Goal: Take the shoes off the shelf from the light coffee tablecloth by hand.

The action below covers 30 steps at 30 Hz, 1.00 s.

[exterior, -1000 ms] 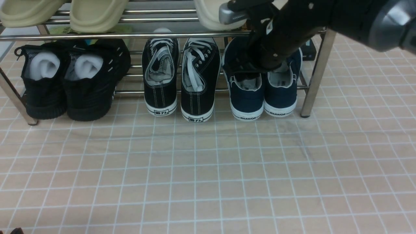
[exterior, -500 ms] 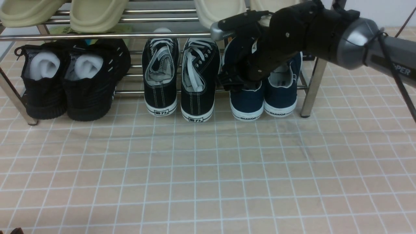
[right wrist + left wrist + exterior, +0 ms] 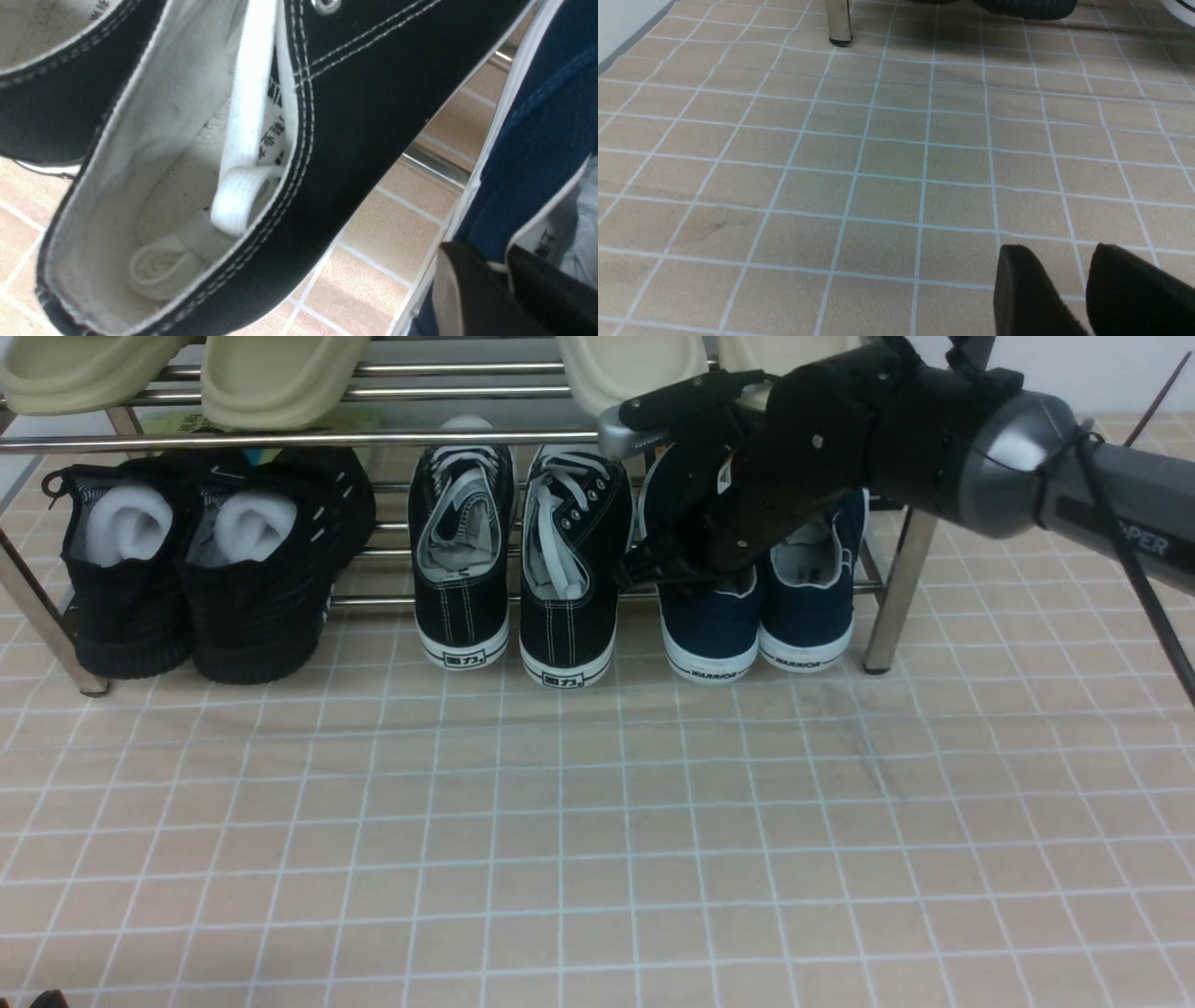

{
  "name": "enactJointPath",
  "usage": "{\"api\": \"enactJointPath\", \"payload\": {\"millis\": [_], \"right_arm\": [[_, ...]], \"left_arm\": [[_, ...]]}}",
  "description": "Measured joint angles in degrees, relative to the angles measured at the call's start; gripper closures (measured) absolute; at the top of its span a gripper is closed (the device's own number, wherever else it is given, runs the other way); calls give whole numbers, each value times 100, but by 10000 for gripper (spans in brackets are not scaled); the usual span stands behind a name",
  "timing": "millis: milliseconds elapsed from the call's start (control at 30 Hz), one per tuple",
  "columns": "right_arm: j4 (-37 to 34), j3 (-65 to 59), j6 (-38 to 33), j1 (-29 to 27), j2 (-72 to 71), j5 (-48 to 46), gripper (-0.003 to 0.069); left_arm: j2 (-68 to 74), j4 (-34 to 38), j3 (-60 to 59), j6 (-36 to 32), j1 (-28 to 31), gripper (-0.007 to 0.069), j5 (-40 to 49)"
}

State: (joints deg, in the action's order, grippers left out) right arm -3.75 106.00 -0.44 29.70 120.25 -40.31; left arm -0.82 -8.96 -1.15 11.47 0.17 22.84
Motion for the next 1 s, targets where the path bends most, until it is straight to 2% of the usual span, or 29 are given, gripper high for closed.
{"api": "enactJointPath", "payload": {"millis": [267,600,1000], "right_arm": [[18,-15,0,-26,-474,-591,610],[-786,-32,-489,-16,-1315,-1278,610],[-886,-36,-747,-16,-2226,-2812,610]], "left_arm": [[0,0,0,0,0,386,0],[0,0,0,0,0,386,0],[0,0,0,0,0,384,0]]}}
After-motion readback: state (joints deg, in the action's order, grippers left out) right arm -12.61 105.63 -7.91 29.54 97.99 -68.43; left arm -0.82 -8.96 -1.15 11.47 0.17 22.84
